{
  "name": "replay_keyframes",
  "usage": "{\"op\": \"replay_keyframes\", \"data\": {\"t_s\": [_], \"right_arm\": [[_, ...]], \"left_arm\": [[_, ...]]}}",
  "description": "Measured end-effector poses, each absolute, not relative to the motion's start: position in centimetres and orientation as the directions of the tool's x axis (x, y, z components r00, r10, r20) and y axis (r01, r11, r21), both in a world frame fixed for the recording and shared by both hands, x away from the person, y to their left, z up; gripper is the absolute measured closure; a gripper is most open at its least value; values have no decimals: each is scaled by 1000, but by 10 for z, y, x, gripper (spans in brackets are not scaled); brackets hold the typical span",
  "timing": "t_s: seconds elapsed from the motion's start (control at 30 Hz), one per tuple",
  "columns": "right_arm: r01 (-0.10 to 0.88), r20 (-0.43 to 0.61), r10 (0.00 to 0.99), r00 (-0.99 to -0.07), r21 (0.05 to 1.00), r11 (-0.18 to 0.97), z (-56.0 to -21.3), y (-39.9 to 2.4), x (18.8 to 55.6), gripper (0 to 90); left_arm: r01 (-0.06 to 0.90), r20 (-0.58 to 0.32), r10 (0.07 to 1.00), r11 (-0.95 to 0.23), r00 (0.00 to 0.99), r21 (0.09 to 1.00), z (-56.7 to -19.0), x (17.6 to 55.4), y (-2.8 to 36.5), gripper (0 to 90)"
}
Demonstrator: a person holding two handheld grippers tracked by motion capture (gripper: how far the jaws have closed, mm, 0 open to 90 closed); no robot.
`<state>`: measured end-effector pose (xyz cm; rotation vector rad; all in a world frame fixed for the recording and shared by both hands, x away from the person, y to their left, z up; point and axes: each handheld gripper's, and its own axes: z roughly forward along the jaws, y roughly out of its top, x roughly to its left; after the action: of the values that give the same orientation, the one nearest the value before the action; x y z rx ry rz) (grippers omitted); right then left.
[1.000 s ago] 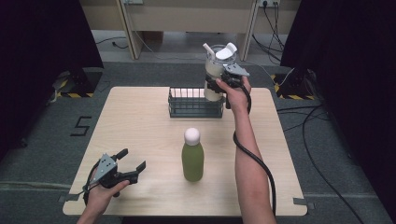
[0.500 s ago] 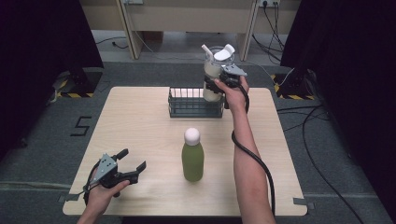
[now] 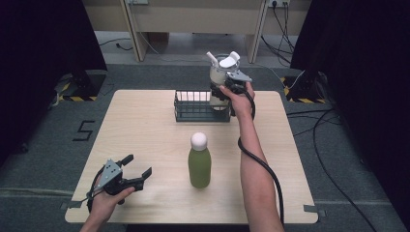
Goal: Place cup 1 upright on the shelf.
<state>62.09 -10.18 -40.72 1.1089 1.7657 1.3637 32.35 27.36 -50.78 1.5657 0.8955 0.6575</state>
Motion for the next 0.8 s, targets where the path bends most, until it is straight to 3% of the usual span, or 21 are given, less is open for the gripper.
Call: {"op": "replay_keyframes", "data": {"t_s": [0.8], "right_arm": [[245, 20, 895, -446, 964, 101, -420, -99, 623, 87]], "left_arm": [[188, -61, 826, -56, 561, 981, -509, 323, 271, 94]]}}
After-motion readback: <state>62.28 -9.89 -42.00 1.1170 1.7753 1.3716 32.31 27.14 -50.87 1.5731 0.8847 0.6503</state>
